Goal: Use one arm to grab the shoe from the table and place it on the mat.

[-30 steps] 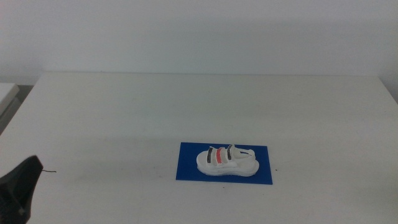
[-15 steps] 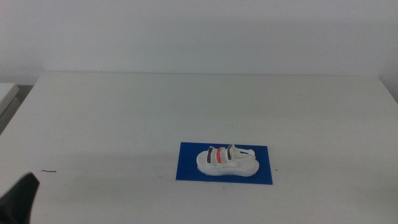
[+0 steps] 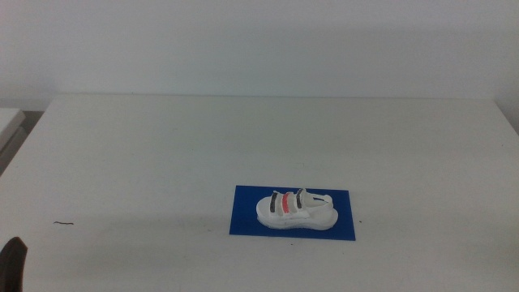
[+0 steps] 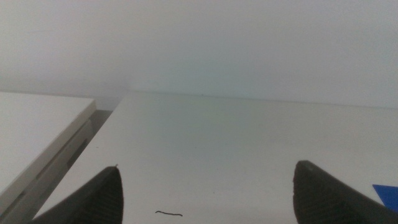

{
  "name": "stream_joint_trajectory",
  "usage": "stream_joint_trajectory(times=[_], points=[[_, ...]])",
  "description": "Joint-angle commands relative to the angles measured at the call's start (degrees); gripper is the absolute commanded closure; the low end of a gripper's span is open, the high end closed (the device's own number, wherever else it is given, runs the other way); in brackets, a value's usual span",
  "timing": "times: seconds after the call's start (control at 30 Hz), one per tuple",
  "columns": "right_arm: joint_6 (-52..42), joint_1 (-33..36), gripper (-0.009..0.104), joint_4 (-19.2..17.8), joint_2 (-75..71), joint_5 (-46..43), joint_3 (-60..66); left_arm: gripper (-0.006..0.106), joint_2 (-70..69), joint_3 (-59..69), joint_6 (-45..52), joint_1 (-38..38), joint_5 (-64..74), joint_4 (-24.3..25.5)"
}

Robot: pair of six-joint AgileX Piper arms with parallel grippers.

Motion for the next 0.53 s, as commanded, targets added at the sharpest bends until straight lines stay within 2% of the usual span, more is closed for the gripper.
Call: stream_joint_trajectory(times=[0.0,0.5], points=[[-0.1,0.1,0.016,-0.3,-0.3,-0.6,0.1,0.007,-0.3,0.0,1.4,0.4,-1.1,-1.7],[-0.1,0.1,0.016,-0.3,-0.3,-0.6,0.1,0.007,-0.3,0.0,1.4,0.4,-2.8,-0.1]])
